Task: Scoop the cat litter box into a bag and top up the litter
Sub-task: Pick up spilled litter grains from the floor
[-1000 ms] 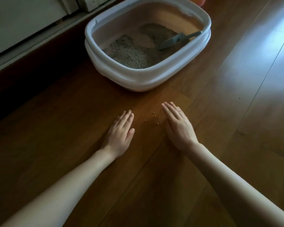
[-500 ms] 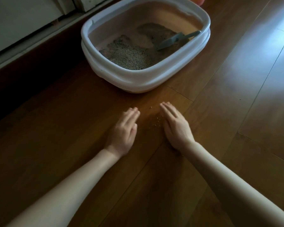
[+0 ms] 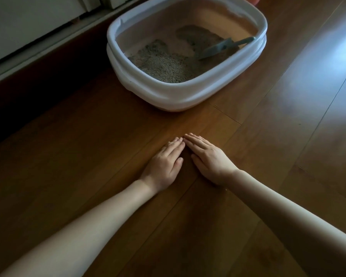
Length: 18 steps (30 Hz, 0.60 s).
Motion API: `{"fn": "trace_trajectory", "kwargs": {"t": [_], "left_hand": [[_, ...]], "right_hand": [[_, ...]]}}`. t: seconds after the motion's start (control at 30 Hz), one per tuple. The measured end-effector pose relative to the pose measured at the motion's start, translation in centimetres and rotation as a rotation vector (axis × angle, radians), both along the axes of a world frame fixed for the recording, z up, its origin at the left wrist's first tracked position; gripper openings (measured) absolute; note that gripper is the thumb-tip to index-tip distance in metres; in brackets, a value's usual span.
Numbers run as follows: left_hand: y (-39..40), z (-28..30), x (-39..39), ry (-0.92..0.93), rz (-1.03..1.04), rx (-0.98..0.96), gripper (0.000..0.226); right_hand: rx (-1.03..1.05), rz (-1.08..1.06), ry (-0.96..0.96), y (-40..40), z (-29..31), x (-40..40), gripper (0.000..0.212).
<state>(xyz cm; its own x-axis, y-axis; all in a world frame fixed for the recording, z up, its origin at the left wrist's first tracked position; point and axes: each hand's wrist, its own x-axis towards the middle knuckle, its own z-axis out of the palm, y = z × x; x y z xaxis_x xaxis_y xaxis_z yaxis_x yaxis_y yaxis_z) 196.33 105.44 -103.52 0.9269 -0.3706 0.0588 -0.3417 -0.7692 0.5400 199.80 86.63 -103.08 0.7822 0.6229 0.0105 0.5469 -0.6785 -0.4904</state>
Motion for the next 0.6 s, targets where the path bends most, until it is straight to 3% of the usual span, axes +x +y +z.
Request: {"fn": "trace_trajectory", "kwargs": {"t": [0.1, 0.2, 0.3, 0.43, 0.6], "left_hand": [[1.9, 1.4, -1.4, -0.014, 0.035, -0.120, 0.048], [6.1, 2.6, -3.6, -0.084, 0.283, -0.178, 0.048], [11.8, 2.0, -7.2, -0.121, 0.551, -0.039, 0.053], [15.8, 0.3, -11.7, 0.108, 0.931, 0.198, 0.069], [13.2, -0.7, -10.5, 0.104, 0.837, 0.265, 0.070]], "right_hand": [[0.038, 0.074, 0.022, -1.2, 0.9, -1.6, 0.050], [0.218, -0.079, 0.002, -2.3, 1.5, -3.0, 0.043], [0.335, -0.427, -0.108, -3.8, 0.8, -4.5, 0.042], [0.265, -0.683, -0.125, -3.2, -0.8, -6.7, 0.043], [0.192, -0.661, -0.121, 0.3, -1.2, -5.7, 0.043]]}}
